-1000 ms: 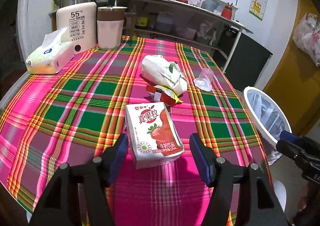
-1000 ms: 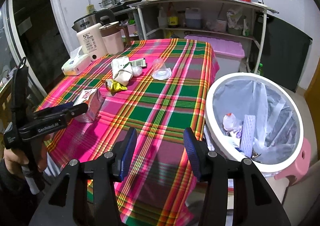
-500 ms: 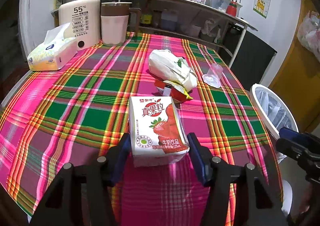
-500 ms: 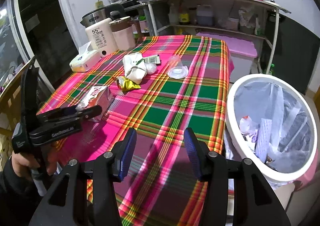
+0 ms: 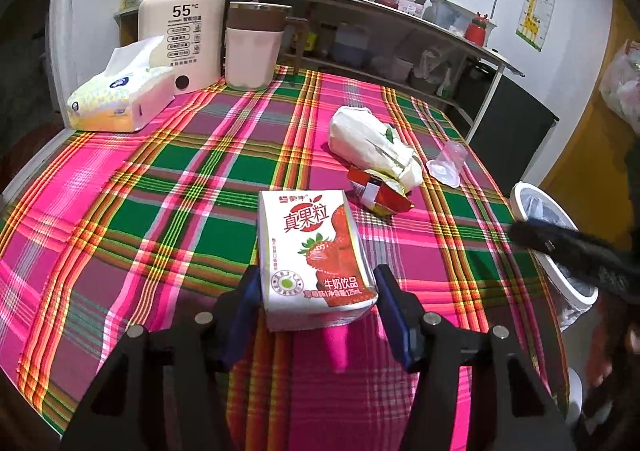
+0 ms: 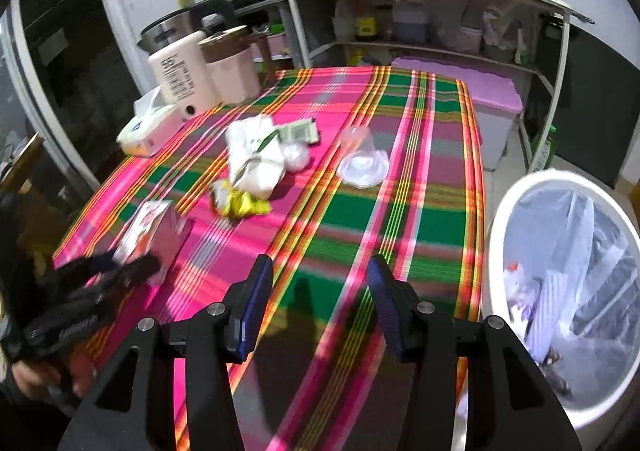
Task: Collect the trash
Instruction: 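Grasp the strawberry milk carton with the left tool while the right tool grasps a clear cup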
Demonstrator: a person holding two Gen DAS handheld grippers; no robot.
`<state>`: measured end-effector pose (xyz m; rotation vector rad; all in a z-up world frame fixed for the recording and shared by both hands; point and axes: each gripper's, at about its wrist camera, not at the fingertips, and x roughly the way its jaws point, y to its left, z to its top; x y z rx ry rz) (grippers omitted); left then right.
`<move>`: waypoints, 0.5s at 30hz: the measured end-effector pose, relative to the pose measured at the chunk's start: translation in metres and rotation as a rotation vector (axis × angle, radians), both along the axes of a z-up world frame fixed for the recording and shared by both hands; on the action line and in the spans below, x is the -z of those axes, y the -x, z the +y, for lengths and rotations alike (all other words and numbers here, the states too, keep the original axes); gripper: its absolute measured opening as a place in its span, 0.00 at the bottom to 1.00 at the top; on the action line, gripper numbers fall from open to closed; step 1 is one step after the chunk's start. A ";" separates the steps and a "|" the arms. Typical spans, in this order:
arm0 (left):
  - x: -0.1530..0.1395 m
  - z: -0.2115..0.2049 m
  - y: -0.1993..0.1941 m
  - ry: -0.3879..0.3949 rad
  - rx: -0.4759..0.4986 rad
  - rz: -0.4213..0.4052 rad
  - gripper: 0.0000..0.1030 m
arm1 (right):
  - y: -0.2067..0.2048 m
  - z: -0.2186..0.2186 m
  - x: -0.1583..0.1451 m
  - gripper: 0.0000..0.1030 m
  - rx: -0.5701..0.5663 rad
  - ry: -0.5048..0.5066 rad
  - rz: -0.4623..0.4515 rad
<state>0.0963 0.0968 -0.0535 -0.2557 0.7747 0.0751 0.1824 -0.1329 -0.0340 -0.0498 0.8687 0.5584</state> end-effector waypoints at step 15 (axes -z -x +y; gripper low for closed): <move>0.001 0.008 -0.014 0.009 0.018 -0.014 0.57 | -0.081 0.037 0.007 0.49 0.070 0.059 -0.039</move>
